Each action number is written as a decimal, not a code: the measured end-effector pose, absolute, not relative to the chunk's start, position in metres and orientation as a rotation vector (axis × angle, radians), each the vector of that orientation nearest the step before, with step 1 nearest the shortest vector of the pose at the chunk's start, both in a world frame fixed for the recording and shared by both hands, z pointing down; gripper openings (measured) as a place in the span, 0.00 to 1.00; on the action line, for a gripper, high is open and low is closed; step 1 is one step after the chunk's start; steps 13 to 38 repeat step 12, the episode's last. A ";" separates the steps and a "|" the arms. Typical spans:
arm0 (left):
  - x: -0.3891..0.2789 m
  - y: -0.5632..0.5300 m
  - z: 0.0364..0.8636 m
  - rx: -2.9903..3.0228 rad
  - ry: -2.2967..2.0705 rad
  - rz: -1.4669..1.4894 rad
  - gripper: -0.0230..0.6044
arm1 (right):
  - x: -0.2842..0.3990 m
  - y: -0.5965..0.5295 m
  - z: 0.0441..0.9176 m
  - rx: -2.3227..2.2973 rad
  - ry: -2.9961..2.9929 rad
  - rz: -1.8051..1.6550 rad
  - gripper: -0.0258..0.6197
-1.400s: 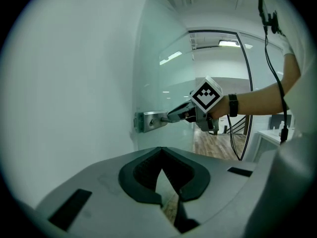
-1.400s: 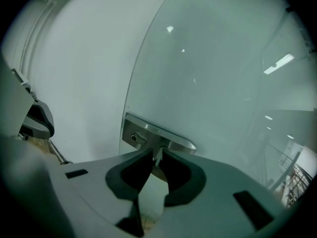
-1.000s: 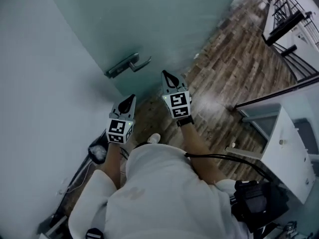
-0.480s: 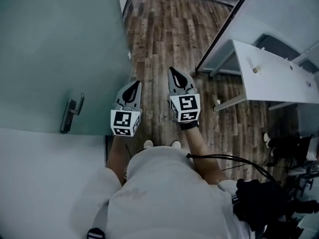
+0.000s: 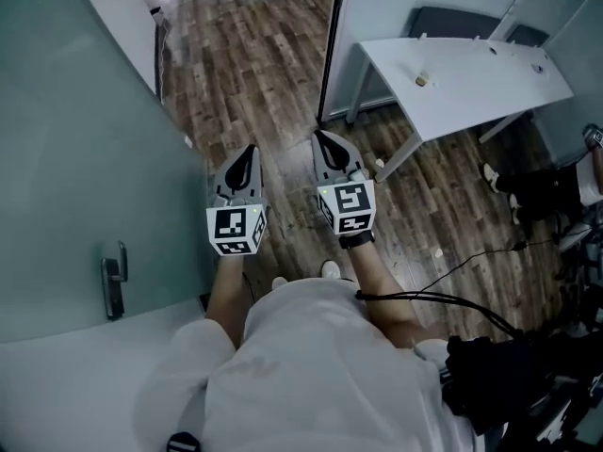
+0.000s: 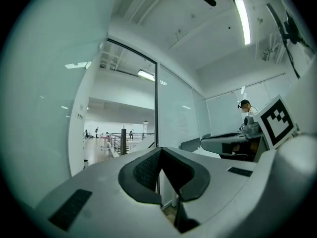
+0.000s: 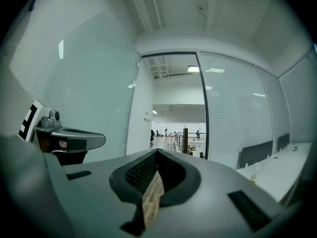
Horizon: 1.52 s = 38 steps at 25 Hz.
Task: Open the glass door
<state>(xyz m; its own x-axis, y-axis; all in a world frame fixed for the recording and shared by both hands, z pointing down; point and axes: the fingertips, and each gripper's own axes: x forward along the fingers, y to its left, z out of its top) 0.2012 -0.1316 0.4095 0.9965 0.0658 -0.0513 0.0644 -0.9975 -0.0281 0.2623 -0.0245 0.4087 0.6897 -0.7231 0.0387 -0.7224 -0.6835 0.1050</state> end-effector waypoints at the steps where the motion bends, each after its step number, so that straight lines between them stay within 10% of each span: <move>1: 0.205 -0.125 0.410 -3.112 -0.119 0.081 0.04 | 0.265 -0.017 0.408 2.795 -1.178 -0.011 0.04; 38: 0.209 -0.088 0.421 -3.021 -0.150 0.043 0.04 | 0.266 0.015 0.424 2.809 -1.146 0.017 0.04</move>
